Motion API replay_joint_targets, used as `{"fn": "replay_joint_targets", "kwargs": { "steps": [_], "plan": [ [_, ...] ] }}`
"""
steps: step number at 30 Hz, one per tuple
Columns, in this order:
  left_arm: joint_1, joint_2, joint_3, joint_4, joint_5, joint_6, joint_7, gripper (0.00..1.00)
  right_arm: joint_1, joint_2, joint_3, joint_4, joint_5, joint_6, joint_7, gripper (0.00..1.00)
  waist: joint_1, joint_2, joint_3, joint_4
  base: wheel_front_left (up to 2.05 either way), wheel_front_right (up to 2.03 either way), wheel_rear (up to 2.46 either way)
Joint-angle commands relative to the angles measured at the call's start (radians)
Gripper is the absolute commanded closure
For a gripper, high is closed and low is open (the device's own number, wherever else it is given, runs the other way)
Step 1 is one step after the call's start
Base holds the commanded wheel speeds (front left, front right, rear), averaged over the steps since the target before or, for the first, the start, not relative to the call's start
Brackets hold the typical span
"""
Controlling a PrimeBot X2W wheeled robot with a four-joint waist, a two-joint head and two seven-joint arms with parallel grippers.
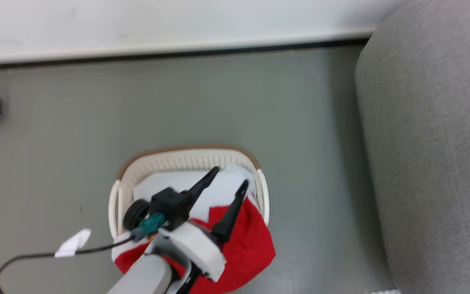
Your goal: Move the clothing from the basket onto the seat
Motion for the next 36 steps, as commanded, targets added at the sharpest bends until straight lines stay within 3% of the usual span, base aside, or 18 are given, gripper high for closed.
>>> {"fn": "replay_joint_targets", "kwargs": {
  "steps": [1,11,19,26,36],
  "plan": [
    [0.035,0.010,0.009,0.010,-0.005,0.012,-0.022,0.00,0.076,0.009,0.028,-0.057,0.030,-0.003,-0.003,0.00,0.0001,0.0000,-0.121,-0.025,0.00,0.00,0.00],
    [0.240,0.035,0.132,0.061,-0.076,0.109,-0.135,0.00,0.466,0.079,0.224,-0.394,0.175,-0.003,0.001,0.00,0.0001,0.0000,-0.366,-0.011,0.00,0.00,0.00],
    [0.380,0.049,0.271,0.016,-0.040,0.166,-0.151,0.00,0.662,0.169,0.316,-0.476,0.213,-0.003,0.001,0.00,0.0001,0.0000,-0.441,0.019,0.00,0.00,0.00],
    [0.471,0.038,0.329,0.016,0.037,0.148,-0.151,0.00,0.755,0.202,0.403,-0.491,0.224,-0.003,-0.003,0.00,0.0001,0.0000,-0.464,0.048,0.00,0.00,0.00],
    [0.515,-0.044,0.462,0.021,0.137,0.073,-0.151,0.00,0.864,0.215,0.518,-0.479,0.302,-0.003,-0.003,0.00,0.0001,0.0000,-0.497,0.072,0.00,0.00,0.00]
  ]
}}
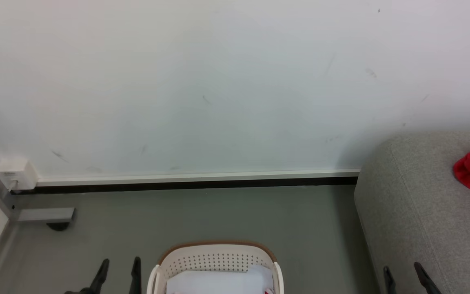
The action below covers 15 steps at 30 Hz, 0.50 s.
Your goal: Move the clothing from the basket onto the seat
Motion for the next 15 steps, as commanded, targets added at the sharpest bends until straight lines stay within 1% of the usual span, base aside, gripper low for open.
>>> {"fn": "replay_joint_targets", "kwargs": {
  "steps": [1,5,11,15],
  "plan": [
    [0.010,-0.002,0.006,0.004,0.021,-0.005,0.000,0.00,0.011,0.000,0.004,0.006,0.006,-0.003,-0.003,0.00,0.0001,0.0000,-0.001,-0.001,0.00,0.00,0.00],
    [0.015,-0.027,0.036,0.012,0.044,-0.032,0.000,0.00,0.014,0.000,0.025,0.014,0.017,-0.003,-0.003,0.00,0.0001,0.0000,-0.004,-0.008,0.00,0.00,0.00],
    [-0.001,-0.051,0.072,0.022,0.080,-0.069,0.000,0.00,-0.007,-0.001,0.022,0.012,0.007,-0.003,-0.003,0.00,0.0001,0.0000,0.008,-0.015,0.00,0.00,0.00],
    [-0.027,-0.054,0.074,0.050,0.099,-0.099,0.000,0.00,-0.021,0.000,0.022,0.006,0.002,-0.003,-0.003,0.00,0.0001,0.0000,0.026,-0.024,0.00,0.00,0.00]
  ]
}}
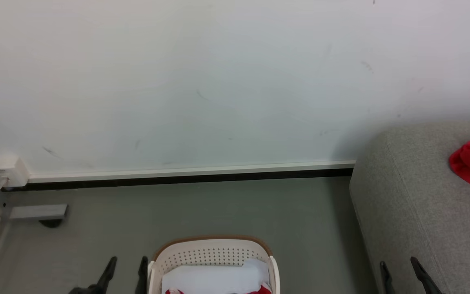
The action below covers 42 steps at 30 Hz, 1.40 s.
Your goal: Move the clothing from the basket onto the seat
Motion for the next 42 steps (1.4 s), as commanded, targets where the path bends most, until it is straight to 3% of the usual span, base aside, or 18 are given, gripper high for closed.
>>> {"fn": "replay_joint_targets", "kwargs": {
  "steps": [1,7,18,24,31,42],
  "plan": [
    [-0.020,0.003,-0.003,0.011,0.009,-0.009,0.000,0.00,-0.010,-0.001,-0.001,-0.003,-0.005,-0.003,-0.003,0.00,0.0000,-0.0001,0.009,-0.007,0.00,0.00,0.00],
    [-0.136,0.007,-0.051,0.119,0.052,-0.022,0.038,0.00,-0.030,-0.001,-0.001,-0.007,-0.005,-0.003,-0.003,0.00,0.0000,-0.0001,0.056,-0.037,0.00,0.00,0.00],
    [-0.457,0.020,-0.194,0.375,0.182,-0.038,0.386,0.00,-0.133,0.000,0.020,-0.048,0.028,-0.003,-0.002,0.00,0.0000,-0.0001,0.273,-0.109,0.00,0.00,0.00],
    [-0.597,0.039,-0.209,0.529,0.202,-0.031,0.498,0.00,-0.209,0.000,0.040,-0.071,0.068,-0.003,-0.001,0.00,0.0000,-0.0001,0.420,-0.150,0.00,0.00,0.00],
    [-0.708,0.062,-0.207,0.686,0.220,0.017,0.559,0.00,-0.274,0.000,0.057,-0.096,0.110,-0.003,-0.001,0.00,0.0000,-0.0001,0.557,-0.188,0.00,0.00,0.00],
    [-0.834,0.112,-0.253,0.813,0.261,0.031,0.543,0.00,-0.342,0.000,0.068,-0.128,0.166,-0.003,-0.002,0.00,0.0000,-0.0001,0.696,-0.224,0.00,0.00,0.00]
  ]
}}
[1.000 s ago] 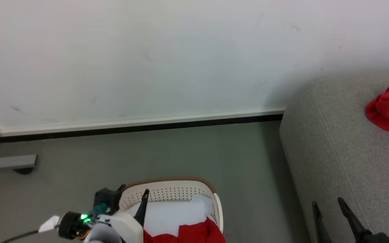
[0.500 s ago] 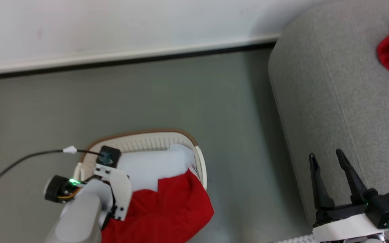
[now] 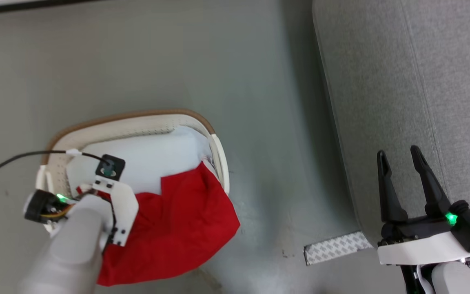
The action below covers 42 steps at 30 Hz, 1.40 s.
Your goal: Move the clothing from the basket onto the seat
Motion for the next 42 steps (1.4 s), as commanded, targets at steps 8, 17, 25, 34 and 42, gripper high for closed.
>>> {"fn": "replay_joint_targets", "kwargs": {
  "steps": [8,17,25,34,42],
  "plan": [
    [-0.080,0.056,-0.052,0.064,0.052,-0.005,0.005,0.00,-0.028,0.001,0.014,-0.018,0.045,-0.003,0.001,0.00,-0.0003,0.0000,0.085,-0.038,0.00,0.00,0.00],
    [-0.136,0.098,-0.118,0.103,0.098,-0.034,0.033,0.00,-0.017,0.001,0.011,-0.024,0.099,-0.003,0.001,0.00,-0.0003,0.0000,0.125,-0.062,0.00,0.00,0.00],
    [-0.163,0.125,-0.147,0.123,0.110,-0.051,0.061,0.00,-0.020,0.001,0.019,-0.032,0.134,-0.003,0.001,0.00,-0.0003,0.0000,0.154,-0.077,0.00,0.00,0.00],
    [-0.193,0.136,-0.189,0.132,0.122,-0.079,0.094,0.00,-0.038,0.001,0.015,-0.055,0.157,-0.003,0.001,0.00,-0.0003,0.0000,0.197,-0.071,0.00,0.00,0.00],
    [-0.215,0.135,-0.199,0.124,0.094,-0.086,0.094,0.00,-0.049,0.001,0.024,-0.066,0.150,-0.003,0.001,0.00,-0.0003,0.0000,0.238,-0.064,0.00,0.00,0.00]
  ]
}}
